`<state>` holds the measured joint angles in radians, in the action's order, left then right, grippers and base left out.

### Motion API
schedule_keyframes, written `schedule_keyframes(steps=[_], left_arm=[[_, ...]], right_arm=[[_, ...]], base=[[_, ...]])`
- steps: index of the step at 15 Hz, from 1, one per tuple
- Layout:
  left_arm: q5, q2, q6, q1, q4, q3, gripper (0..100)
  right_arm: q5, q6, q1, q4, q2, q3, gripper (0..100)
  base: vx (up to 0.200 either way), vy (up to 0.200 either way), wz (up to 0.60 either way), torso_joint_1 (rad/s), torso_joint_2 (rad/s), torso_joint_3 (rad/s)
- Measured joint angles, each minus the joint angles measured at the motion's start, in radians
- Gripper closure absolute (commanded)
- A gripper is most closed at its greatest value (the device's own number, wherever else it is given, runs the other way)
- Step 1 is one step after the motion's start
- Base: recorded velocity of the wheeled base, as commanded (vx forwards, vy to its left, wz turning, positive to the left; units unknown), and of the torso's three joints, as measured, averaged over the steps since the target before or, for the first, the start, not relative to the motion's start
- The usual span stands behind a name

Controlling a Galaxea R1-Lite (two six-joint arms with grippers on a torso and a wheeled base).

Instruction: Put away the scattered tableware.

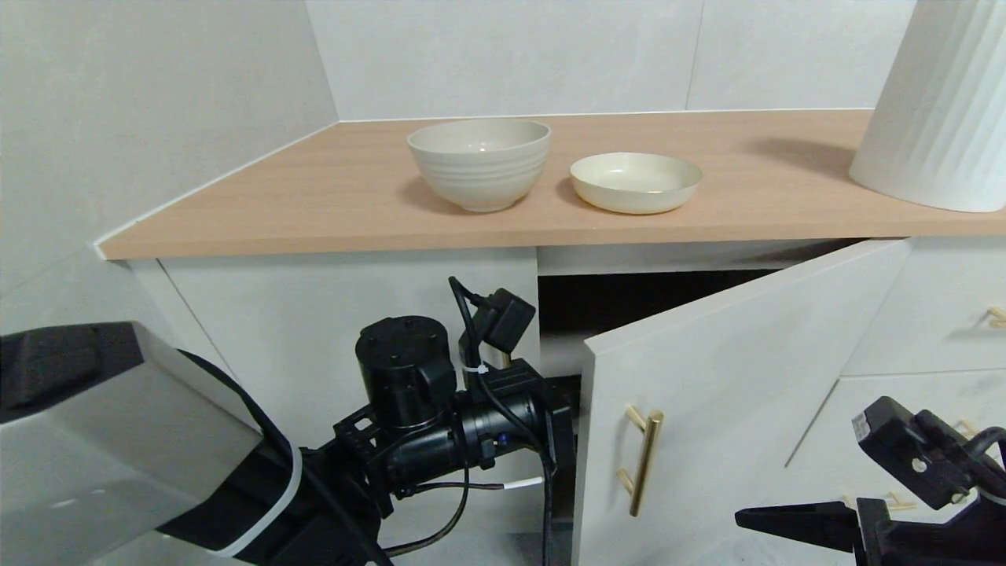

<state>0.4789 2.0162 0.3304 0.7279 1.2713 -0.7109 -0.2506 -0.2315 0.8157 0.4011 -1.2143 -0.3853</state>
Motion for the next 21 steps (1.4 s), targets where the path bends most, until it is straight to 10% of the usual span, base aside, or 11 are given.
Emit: schedule_keyframes(steps=[21], left_arm=[[-0.003, 0.109, 0.007, -0.001, 0.025, -0.065, 100]], right_arm=[[0.003, 0.003, 0.022, 0.0, -0.003, 0.006, 0]], base=[[-0.048, 0.0, 0.0, 0.001, 0.0, 0.0]])
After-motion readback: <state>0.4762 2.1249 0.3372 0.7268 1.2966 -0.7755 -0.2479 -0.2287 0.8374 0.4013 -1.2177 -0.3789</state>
